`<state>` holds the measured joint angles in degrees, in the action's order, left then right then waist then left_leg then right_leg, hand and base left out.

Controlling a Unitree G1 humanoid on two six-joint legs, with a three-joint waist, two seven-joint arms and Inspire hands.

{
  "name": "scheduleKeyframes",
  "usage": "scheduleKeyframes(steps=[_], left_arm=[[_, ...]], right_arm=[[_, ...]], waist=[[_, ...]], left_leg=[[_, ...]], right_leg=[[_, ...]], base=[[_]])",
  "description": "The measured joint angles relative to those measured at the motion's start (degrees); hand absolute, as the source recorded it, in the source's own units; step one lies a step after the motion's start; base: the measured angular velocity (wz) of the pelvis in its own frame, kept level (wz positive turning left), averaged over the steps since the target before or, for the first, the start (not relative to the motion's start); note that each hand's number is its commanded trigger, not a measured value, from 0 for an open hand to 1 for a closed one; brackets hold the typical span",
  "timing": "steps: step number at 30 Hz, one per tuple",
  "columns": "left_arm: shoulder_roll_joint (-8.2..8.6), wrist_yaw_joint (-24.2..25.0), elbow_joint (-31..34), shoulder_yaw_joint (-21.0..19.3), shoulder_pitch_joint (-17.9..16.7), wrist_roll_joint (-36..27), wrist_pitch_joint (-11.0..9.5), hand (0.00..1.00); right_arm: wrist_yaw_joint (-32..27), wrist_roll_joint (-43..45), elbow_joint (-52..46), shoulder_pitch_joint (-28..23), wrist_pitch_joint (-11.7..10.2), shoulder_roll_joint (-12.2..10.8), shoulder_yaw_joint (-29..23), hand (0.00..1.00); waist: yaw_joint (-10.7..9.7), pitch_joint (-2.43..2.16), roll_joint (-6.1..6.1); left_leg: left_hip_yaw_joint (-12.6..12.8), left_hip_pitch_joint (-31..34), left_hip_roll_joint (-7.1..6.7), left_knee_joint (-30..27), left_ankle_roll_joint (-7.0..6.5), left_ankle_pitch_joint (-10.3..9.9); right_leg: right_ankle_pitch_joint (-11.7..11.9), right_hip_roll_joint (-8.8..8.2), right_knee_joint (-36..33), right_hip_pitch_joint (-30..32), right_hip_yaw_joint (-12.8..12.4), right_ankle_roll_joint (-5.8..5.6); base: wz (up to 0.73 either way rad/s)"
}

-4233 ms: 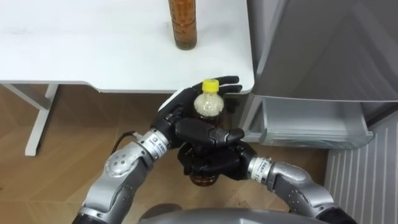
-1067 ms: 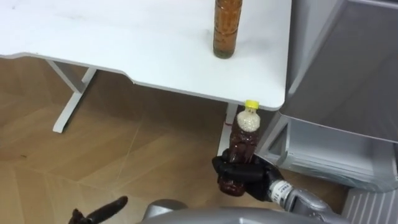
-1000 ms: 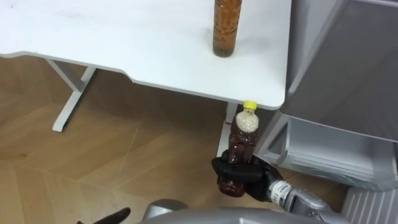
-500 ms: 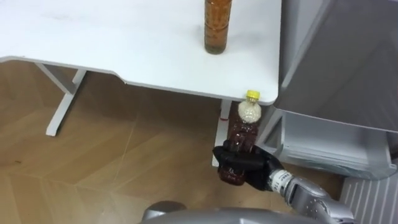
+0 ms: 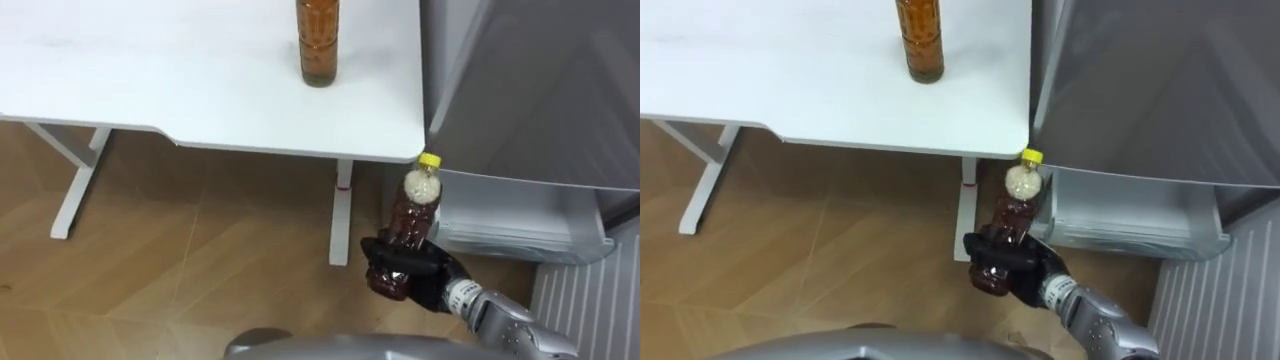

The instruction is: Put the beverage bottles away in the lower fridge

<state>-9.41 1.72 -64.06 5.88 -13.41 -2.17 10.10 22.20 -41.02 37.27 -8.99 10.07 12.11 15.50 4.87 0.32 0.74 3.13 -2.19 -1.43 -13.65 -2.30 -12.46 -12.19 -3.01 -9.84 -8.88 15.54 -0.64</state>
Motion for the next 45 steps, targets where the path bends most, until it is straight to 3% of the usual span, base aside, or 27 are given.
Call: scheduleKeyframes(steps=[3,18,28,31,41,45], left_arm=[[0.01,-0.1,-0.1,0.0,0.2,0.6,0.1,0.0],[0.0,-0.3,-0.3,0.0,-0.5,0.5,-0.3,0.0],[0.45,-0.8,0.3,0.0,-2.4,0.3,1.4,0.0],[0.65,-0.1,0.8,-0.1,-3.0,0.5,1.4,0.0],[1.45,1.7,1.6,-0.6,-3.0,0.5,0.8,0.0],[1.52,1.7,1.9,-0.9,-3.3,0.4,0.6,0.0]], right_arm=[[-1.3,0.1,1.1,0.0,0.0,0.0,0.0,1.0],[-15.7,-2.6,2.8,0.1,-0.8,-1.0,-4.4,1.0],[-21.3,-20.8,5.2,-0.1,-1.2,-0.9,-6.1,1.0],[-22.2,-28.9,5.2,-0.1,-1.4,-0.9,-6.1,1.0],[-22.2,-41.5,4.4,0.0,-5.2,-1.0,-7.1,1.0],[-22.2,-44.6,4.4,0.0,-5.5,-1.0,-8.4,1.0]], waist=[[-0.1,-0.01,-0.07],[-2.7,0.08,-1.38],[-3.8,0.27,-1.86],[-3.2,-0.02,-2.43],[-2.7,-0.11,-2.6],[-2.8,0.0,-2.48]], left_leg=[[0.0,-0.4,-0.05,0.1,-0.03,0.0],[0.9,-0.9,-0.02,0.1,-0.31,-0.1],[1.3,-1.4,-0.06,0.1,-0.31,-0.1],[1.4,-1.5,0.0,0.1,-0.32,-0.1],[1.5,-2.2,-0.32,0.2,-0.32,-0.1],[1.5,-2.5,-0.31,0.7,-0.32,-0.1]], right_leg=[[0.1,0.15,0.1,-0.2,-1.5,-0.02],[0.5,0.1,0.0,-0.3,-2.5,-0.25],[0.5,0.12,-0.1,-0.3,-2.8,-0.26],[0.5,0.12,0.0,-0.2,-3.1,-0.27],[0.3,0.11,0.2,-0.4,-3.9,-0.4],[0.1,0.11,0.2,-0.7,-4.1,-0.42]], base=[[-0.05],[-0.04],[0.0],[-0.03],[-0.01],[0.0]])
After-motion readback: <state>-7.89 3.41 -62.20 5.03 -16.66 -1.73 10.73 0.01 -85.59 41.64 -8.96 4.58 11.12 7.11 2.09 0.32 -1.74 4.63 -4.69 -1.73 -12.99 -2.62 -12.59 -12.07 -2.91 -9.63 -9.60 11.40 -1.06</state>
